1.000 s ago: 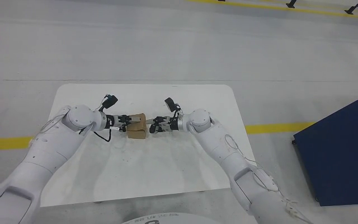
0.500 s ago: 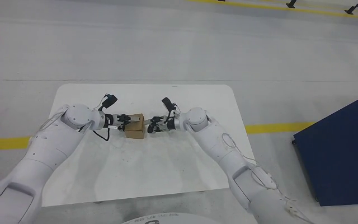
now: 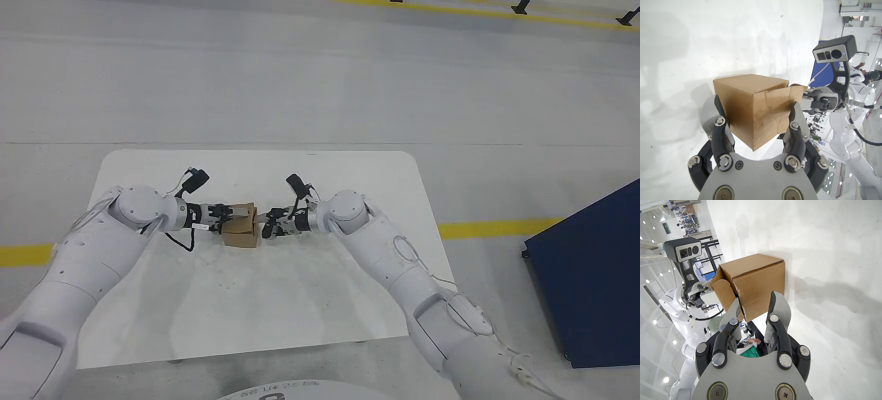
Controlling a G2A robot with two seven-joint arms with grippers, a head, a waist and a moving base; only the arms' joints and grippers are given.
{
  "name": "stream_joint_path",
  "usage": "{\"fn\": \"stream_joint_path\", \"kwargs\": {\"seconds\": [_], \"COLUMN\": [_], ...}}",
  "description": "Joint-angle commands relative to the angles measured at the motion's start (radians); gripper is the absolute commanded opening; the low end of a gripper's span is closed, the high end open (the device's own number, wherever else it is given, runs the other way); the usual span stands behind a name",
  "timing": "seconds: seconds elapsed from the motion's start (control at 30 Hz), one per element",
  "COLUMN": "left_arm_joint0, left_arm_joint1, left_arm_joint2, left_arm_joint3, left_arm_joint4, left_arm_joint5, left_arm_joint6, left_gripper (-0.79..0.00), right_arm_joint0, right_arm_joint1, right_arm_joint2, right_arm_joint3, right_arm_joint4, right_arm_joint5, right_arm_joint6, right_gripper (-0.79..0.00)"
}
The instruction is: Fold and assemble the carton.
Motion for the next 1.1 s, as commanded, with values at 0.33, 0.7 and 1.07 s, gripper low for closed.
{"fn": "stream_joint_path", "kwargs": {"seconds": [0.33, 0.7, 1.07], "left_arm_joint0": [-0.015, -0.025, -0.03], "left_arm_joint1": [-0.02, -0.031, -0.038], "left_arm_joint2": [0.023, 0.027, 0.025], "left_arm_joint3": [0.038, 0.066, 0.08], "left_arm_joint4": [0.018, 0.021, 0.026], "left_arm_joint5": [0.012, 0.003, -0.002], "left_arm_joint6": [0.005, 0.007, 0.005], "left_gripper": [-0.154, -0.154, -0.154], "right_arm_joint0": [-0.007, -0.052, -0.045], "right_arm_joint1": [0.0, 0.016, 0.017], "right_arm_joint2": [0.003, 0.054, 0.029], "right_arm_joint3": [0.004, -0.034, -0.074], "right_arm_joint4": [0.002, 0.038, -0.014], "right_arm_joint5": [0.01, -0.043, -0.016], "right_arm_joint6": [-0.026, -0.033, -0.029], "right_gripper": [-0.465, -0.409, -0.409]}}
